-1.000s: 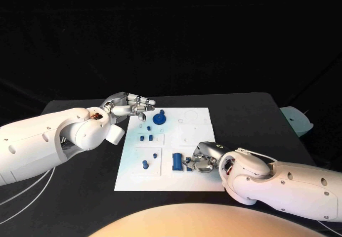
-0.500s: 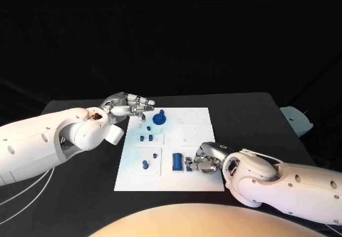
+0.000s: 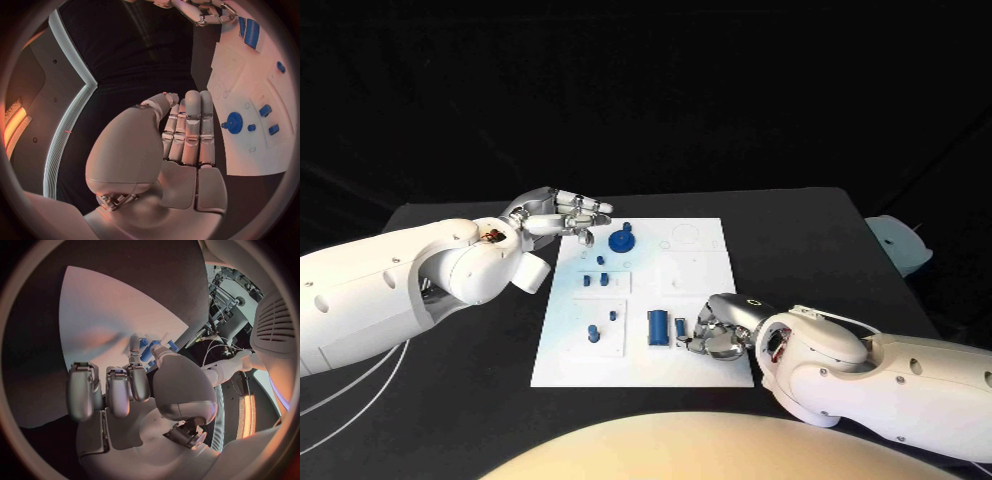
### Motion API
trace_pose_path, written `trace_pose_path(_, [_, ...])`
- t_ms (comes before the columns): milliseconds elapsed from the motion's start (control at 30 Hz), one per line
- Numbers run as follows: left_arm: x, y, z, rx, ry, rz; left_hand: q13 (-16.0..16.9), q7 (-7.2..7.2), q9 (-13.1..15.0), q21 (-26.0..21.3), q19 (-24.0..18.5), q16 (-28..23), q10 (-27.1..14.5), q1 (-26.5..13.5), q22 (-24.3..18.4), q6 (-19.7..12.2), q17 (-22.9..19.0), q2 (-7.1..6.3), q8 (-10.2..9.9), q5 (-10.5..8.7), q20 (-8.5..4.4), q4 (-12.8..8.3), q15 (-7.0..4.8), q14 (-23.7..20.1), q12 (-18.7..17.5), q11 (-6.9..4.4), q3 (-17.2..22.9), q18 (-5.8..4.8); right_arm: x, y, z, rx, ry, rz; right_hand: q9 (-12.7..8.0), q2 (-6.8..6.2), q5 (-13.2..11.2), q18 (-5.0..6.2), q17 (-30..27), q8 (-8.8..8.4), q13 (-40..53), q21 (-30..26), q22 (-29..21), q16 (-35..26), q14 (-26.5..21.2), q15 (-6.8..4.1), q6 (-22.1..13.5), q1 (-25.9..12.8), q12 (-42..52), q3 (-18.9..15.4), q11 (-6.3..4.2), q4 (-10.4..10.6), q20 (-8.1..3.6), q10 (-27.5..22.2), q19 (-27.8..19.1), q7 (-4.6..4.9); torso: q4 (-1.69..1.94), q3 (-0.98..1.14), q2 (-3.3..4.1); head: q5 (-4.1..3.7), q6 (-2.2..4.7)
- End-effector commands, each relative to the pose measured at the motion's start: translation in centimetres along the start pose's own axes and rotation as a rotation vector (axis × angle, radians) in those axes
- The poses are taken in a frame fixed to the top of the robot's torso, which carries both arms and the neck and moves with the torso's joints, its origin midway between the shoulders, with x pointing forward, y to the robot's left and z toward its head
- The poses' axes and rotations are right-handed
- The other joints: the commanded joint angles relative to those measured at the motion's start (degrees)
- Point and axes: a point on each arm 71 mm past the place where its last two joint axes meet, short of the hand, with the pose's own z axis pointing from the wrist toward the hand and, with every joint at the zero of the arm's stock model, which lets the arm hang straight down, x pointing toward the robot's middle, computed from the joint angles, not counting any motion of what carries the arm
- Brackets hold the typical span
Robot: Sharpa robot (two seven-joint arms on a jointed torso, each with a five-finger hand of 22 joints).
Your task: Assemble the parts on the task board
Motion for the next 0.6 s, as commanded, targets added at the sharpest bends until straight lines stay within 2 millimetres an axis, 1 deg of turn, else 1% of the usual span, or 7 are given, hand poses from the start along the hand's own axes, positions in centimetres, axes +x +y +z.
trace_pose_path(33, [0.18, -0.08, 0.03, 0.005, 0.017, 0.0, 0.0, 0.12, 0.0, -0.1, -0.2, -0.3, -0.3, 0.3, 0.0, -0.4, -0.1, 0.08, 0.3, -0.1, 0.07, -0.2, 0.21, -0.2, 0.2, 0.08, -0.1, 0.83, 0.31, -0.08, 0.04, -0.007, 0.037, -0.016, 0.0, 0.09, 0.3, -0.77, 12.9, 0.32, 8.6, 0.3, 12.7, 0.4, 5.6, -0.49, -0.3, 0.7, -0.4, -0.6, -0.46, -0.1, -0.24, 1.9, 2.7, -0.18, -0.03, 0.0, 0.07, 0.11, 0.0])
trace_pose_path(600, [0.24, -0.08, 0.07, 0.005, 0.019, 0.0, 0.0, 0.13, 0.0, -0.2, -0.2, -0.3, -0.4, 0.2, -0.1, -0.4, -0.1, 0.11, 0.3, -0.09, 0.09, -0.2, 0.23, -0.2, 0.3, 0.1, 0.0, 0.83, 0.23, -0.53, 0.88, 0.018, 0.01, -0.02, 0.0, 1.02, 0.3, -0.79, 13.0, 0.38, 8.6, 0.4, 12.7, 0.4, 5.6, -0.5, -0.3, 2.3, -0.3, -0.9, -0.48, -0.5, -0.25, 2.0, 2.8, -0.2, -0.03, 0.05, 0.06, 0.06, 0.0])
